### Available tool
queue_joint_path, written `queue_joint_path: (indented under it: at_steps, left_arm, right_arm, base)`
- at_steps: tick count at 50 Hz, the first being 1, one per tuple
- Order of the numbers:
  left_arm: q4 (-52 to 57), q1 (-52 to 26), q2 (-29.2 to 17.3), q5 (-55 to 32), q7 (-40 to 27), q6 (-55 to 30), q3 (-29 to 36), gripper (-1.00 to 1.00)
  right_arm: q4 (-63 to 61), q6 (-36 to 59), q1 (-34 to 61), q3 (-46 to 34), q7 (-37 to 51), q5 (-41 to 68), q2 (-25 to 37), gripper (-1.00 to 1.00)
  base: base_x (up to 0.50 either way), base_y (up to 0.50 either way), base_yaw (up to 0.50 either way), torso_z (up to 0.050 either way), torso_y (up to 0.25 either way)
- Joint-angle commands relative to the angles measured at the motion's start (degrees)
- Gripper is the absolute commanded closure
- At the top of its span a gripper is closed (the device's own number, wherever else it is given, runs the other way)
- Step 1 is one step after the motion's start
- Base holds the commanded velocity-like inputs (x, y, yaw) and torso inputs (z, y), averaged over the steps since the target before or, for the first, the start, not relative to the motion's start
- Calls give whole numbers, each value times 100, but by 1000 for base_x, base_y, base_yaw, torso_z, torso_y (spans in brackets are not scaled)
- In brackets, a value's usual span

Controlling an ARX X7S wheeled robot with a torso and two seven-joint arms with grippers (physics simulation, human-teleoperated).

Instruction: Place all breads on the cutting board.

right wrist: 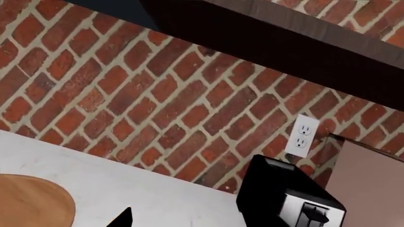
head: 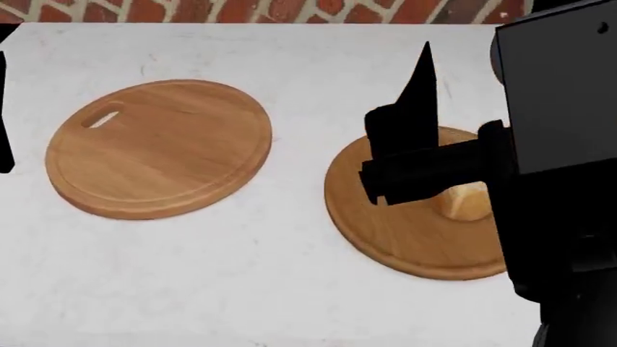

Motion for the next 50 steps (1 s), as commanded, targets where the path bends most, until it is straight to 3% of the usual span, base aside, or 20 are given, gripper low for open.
queue_joint_path:
  at_steps: [1, 39, 45, 50]
  left_arm:
    - [-103, -66, 24, -12, 7, 119, -43, -100]
    - [-163, -138, -110, -307, -192, 386, 154, -100]
    - [-137, -52, -155, -277, -161, 450, 171, -100]
    - [-122, 2, -195, -269, -130, 503, 169, -100]
  right_arm:
    - [318, -16, 361, -184, -216, -31, -8, -100]
    - [432, -418, 359, -612, -14, 256, 288, -100]
    - [458, -496, 301, -606, 42, 352, 372, -100]
    - [655, -661, 264, -594, 358, 1063, 619, -100]
  base:
    - [500, 0, 0, 0, 0]
    - [499, 0, 0, 0, 1]
    - [85, 0, 0, 0, 2]
    - [0, 0, 0, 0, 0]
